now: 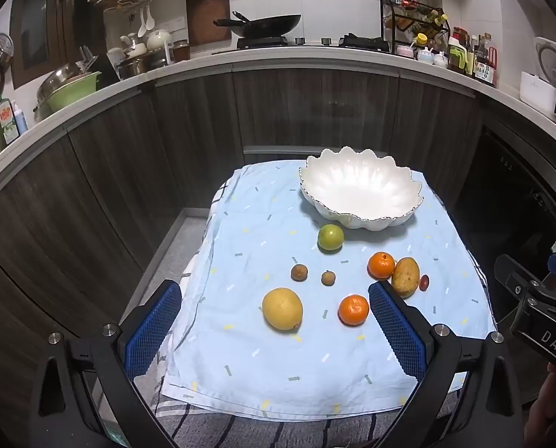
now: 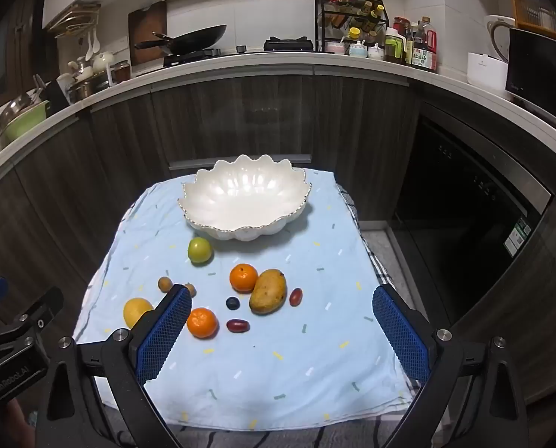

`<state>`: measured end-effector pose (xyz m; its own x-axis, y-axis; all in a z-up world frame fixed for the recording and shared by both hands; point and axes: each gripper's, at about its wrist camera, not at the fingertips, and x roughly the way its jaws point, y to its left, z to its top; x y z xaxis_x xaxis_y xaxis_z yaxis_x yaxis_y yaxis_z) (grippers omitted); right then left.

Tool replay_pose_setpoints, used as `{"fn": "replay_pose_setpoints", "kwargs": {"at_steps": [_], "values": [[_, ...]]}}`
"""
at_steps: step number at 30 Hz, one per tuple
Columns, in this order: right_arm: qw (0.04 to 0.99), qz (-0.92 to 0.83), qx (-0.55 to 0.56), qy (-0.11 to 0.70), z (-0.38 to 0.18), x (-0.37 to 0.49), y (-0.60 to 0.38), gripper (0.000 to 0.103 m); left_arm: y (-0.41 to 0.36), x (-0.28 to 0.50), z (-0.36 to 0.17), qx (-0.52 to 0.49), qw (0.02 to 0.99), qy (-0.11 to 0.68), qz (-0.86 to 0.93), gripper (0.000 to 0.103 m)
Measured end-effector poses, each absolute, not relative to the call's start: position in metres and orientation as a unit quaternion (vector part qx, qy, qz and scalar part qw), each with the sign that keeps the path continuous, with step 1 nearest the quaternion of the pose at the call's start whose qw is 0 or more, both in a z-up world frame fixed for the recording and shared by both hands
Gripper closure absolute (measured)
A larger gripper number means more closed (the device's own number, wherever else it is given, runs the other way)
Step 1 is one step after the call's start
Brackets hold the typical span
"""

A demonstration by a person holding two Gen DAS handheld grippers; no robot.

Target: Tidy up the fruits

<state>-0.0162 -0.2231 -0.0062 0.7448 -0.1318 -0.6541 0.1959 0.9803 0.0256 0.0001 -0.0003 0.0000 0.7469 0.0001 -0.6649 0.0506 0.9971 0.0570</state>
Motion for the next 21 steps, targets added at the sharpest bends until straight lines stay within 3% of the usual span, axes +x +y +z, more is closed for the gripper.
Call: {"fn": "replay_pose_setpoints", "kwargs": {"at_steps": [21], "values": [[0.932, -0.09, 0.046, 0.349, -0.006, -0.0147, -0.2233, 0.004, -0.0003, -0.0007, -0.0046, 0.035, 0.932, 0.36, -0.017, 0.0]]}}
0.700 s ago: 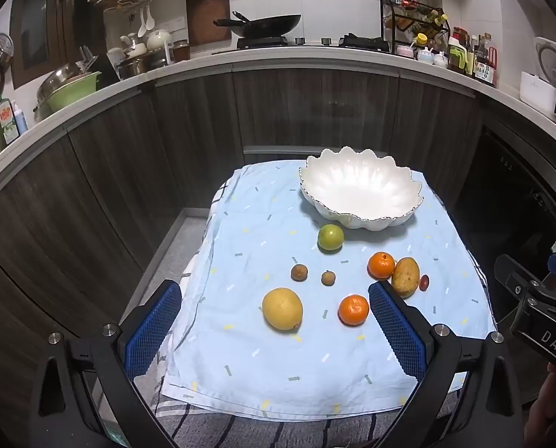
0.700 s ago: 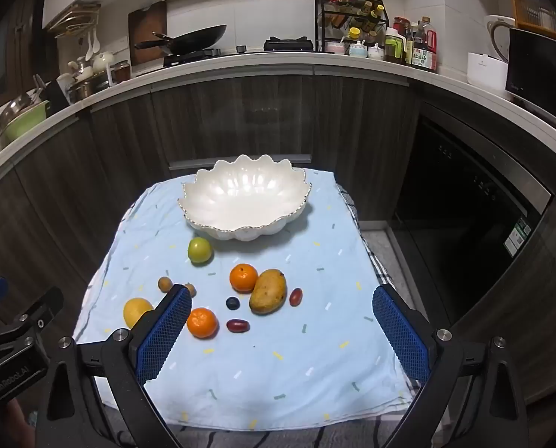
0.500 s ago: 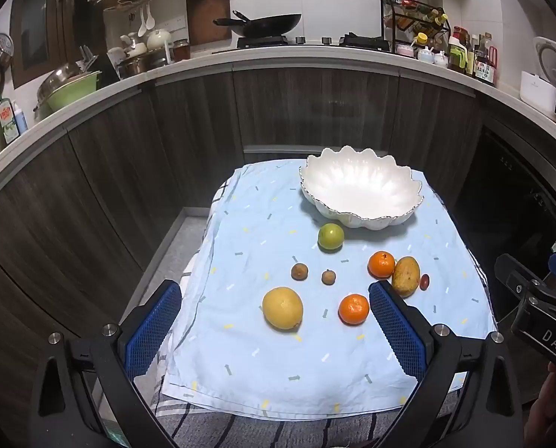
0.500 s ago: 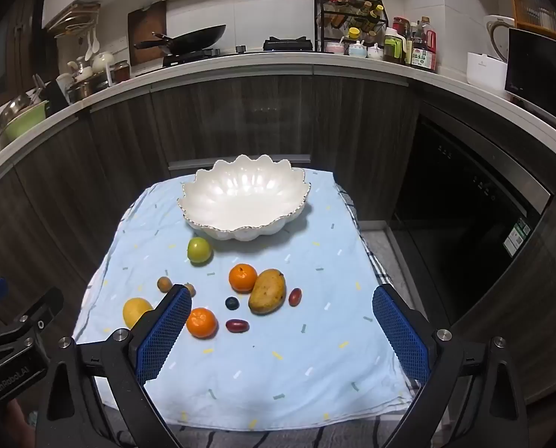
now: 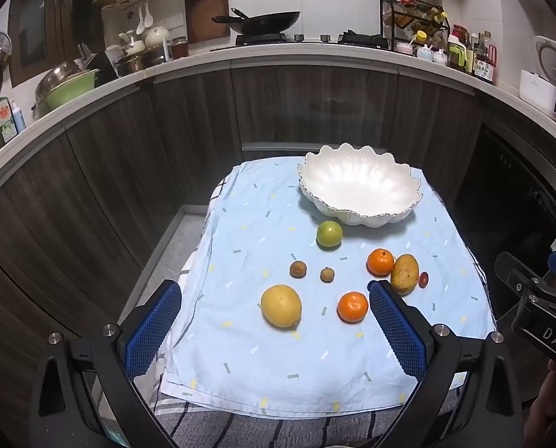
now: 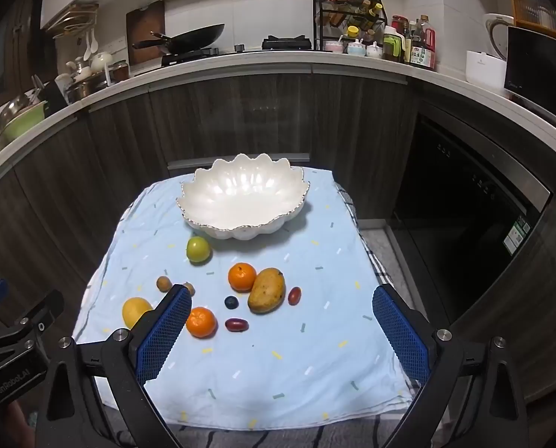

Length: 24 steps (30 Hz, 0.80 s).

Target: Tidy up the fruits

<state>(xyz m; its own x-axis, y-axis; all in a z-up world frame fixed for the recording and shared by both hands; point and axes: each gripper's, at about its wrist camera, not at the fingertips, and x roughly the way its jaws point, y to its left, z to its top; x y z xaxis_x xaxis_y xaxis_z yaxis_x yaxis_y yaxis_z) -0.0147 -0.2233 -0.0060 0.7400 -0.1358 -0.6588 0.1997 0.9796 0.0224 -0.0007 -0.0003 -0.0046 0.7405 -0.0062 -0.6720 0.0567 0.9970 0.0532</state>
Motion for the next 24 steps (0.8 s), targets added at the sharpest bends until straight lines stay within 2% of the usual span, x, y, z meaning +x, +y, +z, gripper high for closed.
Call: {"fn": "replay_pose_setpoints", "kwargs": {"at_steps": [24], "values": [[0.931, -0.09, 0.046, 0.351, -0.0074, -0.0151, -0.2256, 0.004, -0.0015, 0.0019, -0.0074, 0.034, 0.931, 0.363, -0.017, 0.0]]}}
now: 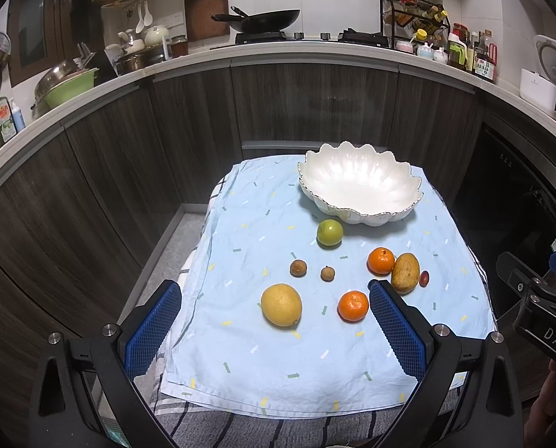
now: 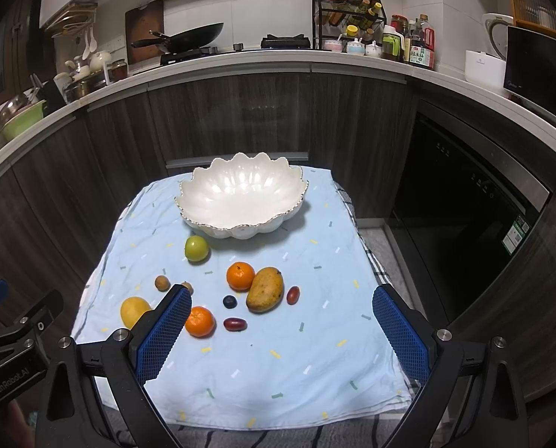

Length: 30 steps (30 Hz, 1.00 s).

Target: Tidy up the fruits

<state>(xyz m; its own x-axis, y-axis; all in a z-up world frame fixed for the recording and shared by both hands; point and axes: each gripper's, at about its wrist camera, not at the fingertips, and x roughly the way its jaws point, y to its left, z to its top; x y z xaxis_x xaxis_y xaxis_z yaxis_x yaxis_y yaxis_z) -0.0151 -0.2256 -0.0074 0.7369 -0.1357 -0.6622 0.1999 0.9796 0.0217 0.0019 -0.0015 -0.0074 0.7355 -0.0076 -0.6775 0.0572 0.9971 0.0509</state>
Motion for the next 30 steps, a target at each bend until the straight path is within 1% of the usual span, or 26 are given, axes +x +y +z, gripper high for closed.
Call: {"fn": "replay_pose_setpoints", "kwargs": {"at_steps": [30], "values": [[0.93, -0.091, 0.045, 0.353, -0.0107, -0.0137, -0.2269, 0.004, -0.001, 0.0033, -0.0095, 0.035, 0.93, 0.365, -0.017, 0.0]]}}
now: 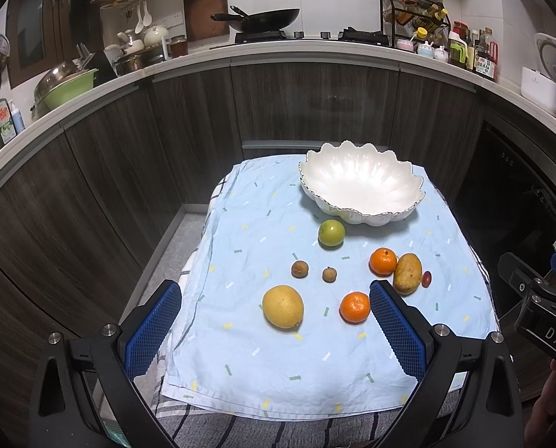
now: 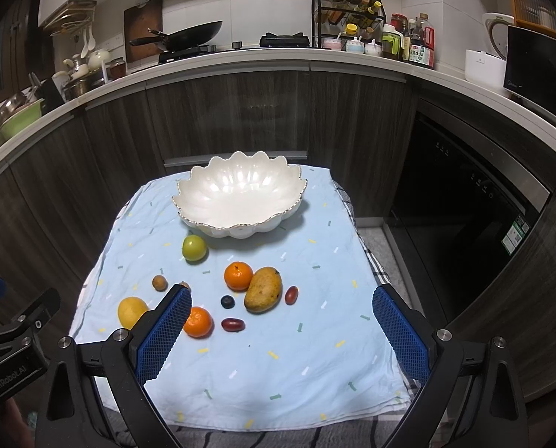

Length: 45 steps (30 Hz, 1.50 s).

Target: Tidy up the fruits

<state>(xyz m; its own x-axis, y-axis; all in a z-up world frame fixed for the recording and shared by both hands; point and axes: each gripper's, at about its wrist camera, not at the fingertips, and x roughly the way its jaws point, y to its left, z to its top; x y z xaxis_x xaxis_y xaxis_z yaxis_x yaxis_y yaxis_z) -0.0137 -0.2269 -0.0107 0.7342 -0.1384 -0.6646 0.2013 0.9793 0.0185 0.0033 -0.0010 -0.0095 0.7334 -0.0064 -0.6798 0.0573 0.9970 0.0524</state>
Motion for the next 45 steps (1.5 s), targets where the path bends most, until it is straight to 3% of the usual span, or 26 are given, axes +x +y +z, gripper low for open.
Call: {"fn": "replay_pose_setpoints", "kwargs": {"at_steps": [45], "values": [[0.923, -0.089, 0.043, 0.372, -0.022, -0.005, -0.23, 0.004, 0.004, 0.012, -0.019, 0.04, 0.923, 0.382, -0.015, 0.0]]}}
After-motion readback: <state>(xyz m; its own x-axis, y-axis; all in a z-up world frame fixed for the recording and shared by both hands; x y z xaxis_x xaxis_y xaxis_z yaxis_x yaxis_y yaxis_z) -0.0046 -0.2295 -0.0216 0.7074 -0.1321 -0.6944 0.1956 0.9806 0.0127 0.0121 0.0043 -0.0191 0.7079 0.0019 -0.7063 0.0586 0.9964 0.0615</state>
